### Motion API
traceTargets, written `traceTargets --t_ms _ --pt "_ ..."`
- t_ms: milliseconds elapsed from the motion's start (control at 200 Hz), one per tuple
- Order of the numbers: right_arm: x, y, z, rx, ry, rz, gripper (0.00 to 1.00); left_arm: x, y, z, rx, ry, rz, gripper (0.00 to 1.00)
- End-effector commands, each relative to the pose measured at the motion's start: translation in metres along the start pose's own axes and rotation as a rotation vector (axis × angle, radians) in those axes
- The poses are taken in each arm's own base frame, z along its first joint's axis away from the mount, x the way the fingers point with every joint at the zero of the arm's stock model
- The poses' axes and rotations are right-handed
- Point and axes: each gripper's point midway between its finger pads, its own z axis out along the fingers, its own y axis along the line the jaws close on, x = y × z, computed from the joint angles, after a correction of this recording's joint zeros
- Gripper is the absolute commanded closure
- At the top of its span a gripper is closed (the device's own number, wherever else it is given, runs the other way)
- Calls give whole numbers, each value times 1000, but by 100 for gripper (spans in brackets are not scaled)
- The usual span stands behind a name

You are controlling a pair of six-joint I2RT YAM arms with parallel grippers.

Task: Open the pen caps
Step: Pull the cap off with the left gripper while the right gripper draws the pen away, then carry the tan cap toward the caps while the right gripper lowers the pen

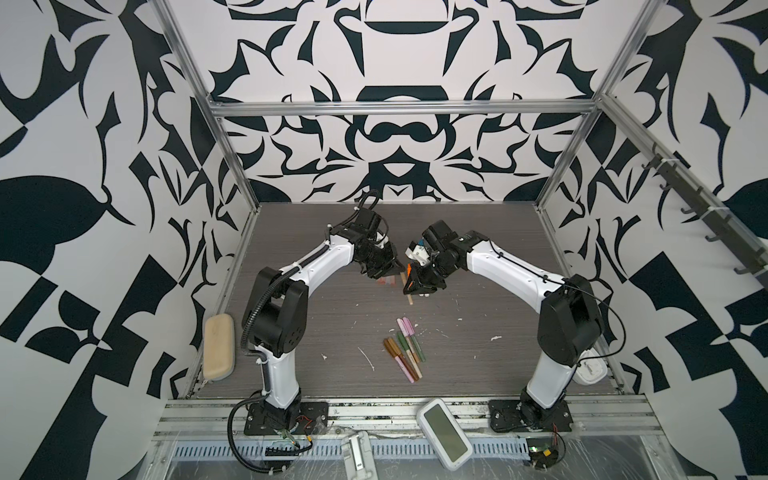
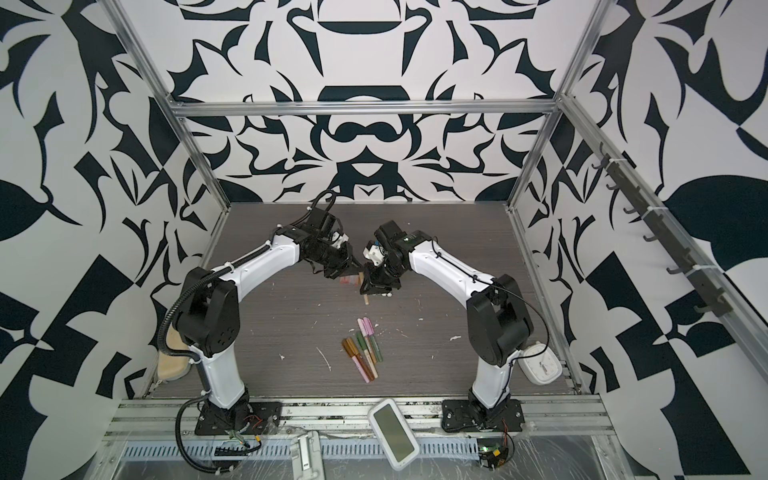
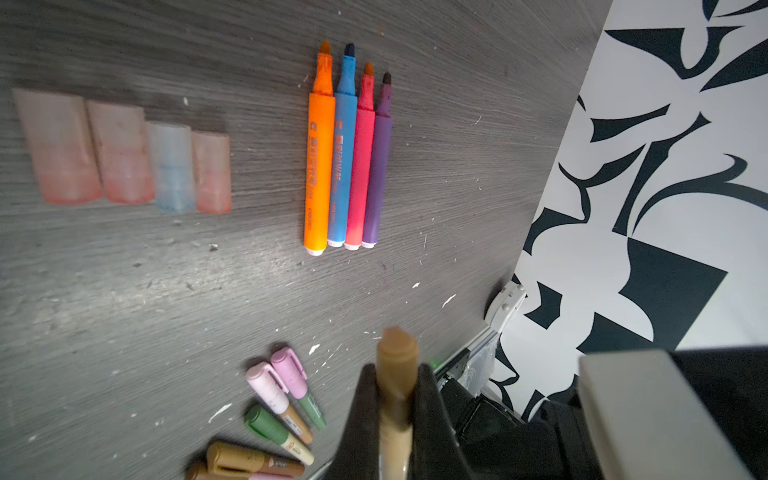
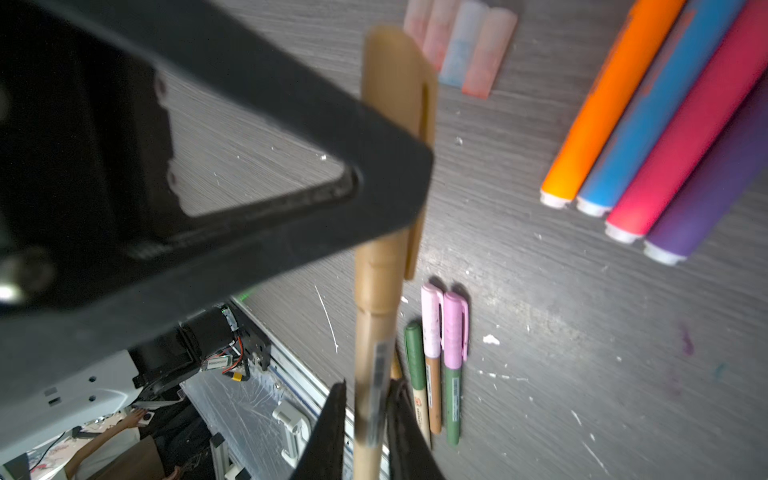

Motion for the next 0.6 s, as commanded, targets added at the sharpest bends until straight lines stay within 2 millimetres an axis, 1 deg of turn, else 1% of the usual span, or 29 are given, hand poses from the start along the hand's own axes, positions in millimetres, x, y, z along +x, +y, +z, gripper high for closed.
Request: traceTargets --t_ms 0,50,100,160,235,305,365,420,465,495,535,595 --pt "-21 19 -4 -55 -69 -39 81 6 -12 -1 31 27 2 100" --pt "-22 18 -2 -55 -65 -34 87 5 -12 -2 31 25 3 100" --pt "-21 17 -1 -54 -62 -32 100 5 -12 -3 28 24 3 100" --pt "-19 16 -1 -50 -56 -28 100 2 -10 -6 19 16 2 100" --pt "-12 10 -1 -34 -46 -16 100 -14 -3 -14 16 -24 -12 100" --pt "4 6 2 -9 -28 -19 100 -46 2 -30 30 -95 -15 100" --pt "30 11 4 42 20 -79 100 -83 14 -49 16 -174 -15 100" --pt "56 20 5 47 58 -115 100 -119 35 -67 -46 -240 -26 100" --pt "68 23 3 35 49 -111 100 -143 54 -83 -117 -287 -31 100" --pt "71 26 -2 12 24 -91 100 -156 66 -92 -169 -313 -29 100" --pt "70 24 -8 4 -15 -74 100 -164 80 -100 -219 -316 -42 100" --pt "61 16 -18 10 -57 -57 100 -168 87 -107 -234 -314 -42 100"
